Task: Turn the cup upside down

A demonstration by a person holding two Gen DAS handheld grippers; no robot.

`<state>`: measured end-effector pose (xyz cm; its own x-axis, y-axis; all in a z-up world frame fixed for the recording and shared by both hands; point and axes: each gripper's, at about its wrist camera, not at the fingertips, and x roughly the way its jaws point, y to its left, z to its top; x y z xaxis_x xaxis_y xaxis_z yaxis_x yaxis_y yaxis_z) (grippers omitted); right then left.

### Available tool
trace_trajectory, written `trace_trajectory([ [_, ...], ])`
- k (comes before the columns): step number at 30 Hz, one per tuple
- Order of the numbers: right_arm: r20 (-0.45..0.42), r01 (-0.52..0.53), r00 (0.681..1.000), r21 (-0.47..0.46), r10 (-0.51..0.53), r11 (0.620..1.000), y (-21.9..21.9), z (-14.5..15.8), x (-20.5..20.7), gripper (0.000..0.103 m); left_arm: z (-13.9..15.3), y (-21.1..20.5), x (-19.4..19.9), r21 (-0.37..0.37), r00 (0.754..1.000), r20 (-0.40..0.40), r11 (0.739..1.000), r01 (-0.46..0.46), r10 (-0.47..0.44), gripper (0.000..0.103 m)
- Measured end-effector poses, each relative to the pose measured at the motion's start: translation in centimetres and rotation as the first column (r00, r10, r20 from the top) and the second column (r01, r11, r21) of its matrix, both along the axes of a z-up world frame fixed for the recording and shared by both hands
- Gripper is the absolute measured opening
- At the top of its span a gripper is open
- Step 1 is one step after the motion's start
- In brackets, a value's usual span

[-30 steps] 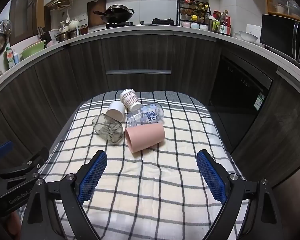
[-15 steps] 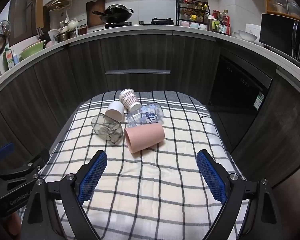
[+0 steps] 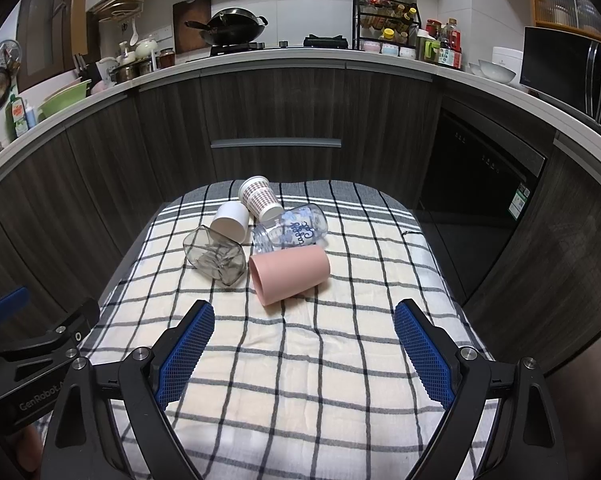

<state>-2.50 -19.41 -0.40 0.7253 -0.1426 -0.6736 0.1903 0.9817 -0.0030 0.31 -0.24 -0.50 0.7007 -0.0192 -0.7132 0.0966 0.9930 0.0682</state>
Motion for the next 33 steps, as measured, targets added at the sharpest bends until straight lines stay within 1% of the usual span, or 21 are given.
trace_trajectory([
  [33,-0.004,0.001,1.000,0.001,-0.001,1.000,0.08,-0.25,0.06,0.092,-0.41,0.18,-0.02,-0.004,1.000,-0.005,1.000,0.000,0.000,0.101],
])
